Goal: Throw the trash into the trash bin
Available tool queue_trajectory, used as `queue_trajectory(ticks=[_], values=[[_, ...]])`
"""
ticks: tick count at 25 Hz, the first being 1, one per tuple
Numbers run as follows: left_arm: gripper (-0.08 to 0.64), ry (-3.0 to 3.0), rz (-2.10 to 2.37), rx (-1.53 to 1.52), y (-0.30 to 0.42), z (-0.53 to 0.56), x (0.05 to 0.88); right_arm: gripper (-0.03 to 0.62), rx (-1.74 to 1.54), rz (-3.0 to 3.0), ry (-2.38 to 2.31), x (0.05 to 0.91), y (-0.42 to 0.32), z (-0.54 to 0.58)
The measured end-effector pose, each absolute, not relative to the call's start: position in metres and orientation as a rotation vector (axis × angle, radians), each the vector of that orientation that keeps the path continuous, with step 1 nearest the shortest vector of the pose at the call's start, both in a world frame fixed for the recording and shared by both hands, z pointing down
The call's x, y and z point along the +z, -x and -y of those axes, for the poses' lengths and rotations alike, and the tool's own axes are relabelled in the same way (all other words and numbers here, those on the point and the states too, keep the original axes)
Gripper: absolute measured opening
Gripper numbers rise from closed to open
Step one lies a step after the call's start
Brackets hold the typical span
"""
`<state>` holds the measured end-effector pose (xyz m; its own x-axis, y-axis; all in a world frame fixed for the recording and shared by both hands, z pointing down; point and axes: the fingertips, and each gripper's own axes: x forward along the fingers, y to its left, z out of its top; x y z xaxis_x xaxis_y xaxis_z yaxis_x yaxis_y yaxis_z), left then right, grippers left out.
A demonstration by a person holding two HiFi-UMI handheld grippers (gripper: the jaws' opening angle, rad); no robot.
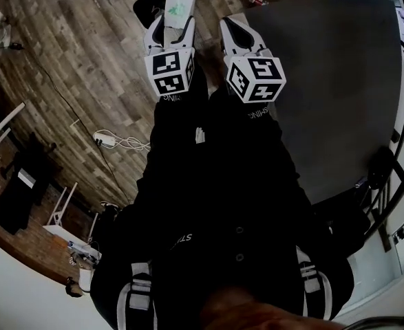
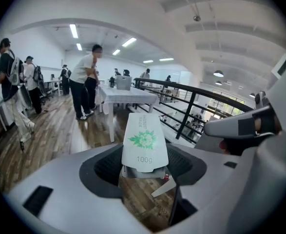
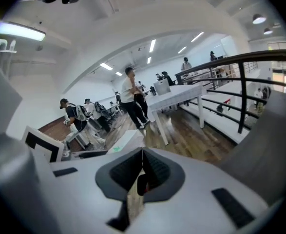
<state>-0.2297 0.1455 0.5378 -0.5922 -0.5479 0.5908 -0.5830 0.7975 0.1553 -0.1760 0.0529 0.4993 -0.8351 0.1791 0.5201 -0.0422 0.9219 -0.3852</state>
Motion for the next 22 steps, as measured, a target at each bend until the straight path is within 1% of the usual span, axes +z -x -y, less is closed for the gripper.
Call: queue_trajectory(ticks=[10, 14, 22], values=[[0.273, -0.612, 2.249, 0.041, 0.280, -0.261, 0.649, 0.015, 0.465, 2.352, 0.269, 0.604, 0.269, -0.150], [0.273, -0.549, 2.195, 0.003, 0.287, -0.286, 0.699, 0.015, 0.449, 2.279, 0.293, 0.654, 0.287, -0.173], [0.273, -0.498, 2.072, -0.055, 0.291, -0.296, 0.842, 0.015, 0.441, 2.193, 0.284, 0.778, 0.304, -0.185]])
